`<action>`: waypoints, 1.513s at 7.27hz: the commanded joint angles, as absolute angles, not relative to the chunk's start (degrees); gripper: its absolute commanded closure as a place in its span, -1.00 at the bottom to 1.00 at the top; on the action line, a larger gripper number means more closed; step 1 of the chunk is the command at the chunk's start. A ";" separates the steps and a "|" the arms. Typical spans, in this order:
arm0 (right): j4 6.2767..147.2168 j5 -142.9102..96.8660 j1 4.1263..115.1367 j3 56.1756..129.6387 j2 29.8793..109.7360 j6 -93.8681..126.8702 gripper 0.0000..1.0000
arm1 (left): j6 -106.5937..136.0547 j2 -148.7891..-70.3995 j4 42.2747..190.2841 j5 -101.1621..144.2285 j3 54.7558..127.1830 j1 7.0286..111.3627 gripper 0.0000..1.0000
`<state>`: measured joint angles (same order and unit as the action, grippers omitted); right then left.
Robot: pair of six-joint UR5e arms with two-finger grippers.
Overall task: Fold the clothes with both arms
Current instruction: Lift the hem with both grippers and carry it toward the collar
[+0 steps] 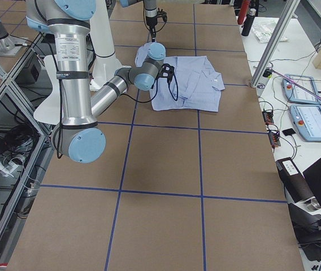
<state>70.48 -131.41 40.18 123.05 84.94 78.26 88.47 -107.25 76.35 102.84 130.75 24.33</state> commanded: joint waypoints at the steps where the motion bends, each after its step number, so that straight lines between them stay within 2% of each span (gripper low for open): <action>1: 70.31 -131.48 43.93 120.68 83.15 78.22 1.00 | 86.05 -107.67 76.29 104.24 129.90 29.43 1.00; 4: 70.66 -131.66 46.66 117.17 78.50 78.22 1.00 | 86.22 -107.84 76.29 106.59 129.12 32.51 1.00; 7: 70.84 -131.48 47.54 114.01 73.68 78.31 1.00 | 86.57 -112.05 76.64 106.70 124.47 34.71 1.00; 11: 70.31 -131.40 51.76 106.99 67.35 76.48 1.00 | 84.04 -112.67 79.96 106.79 120.61 39.97 1.00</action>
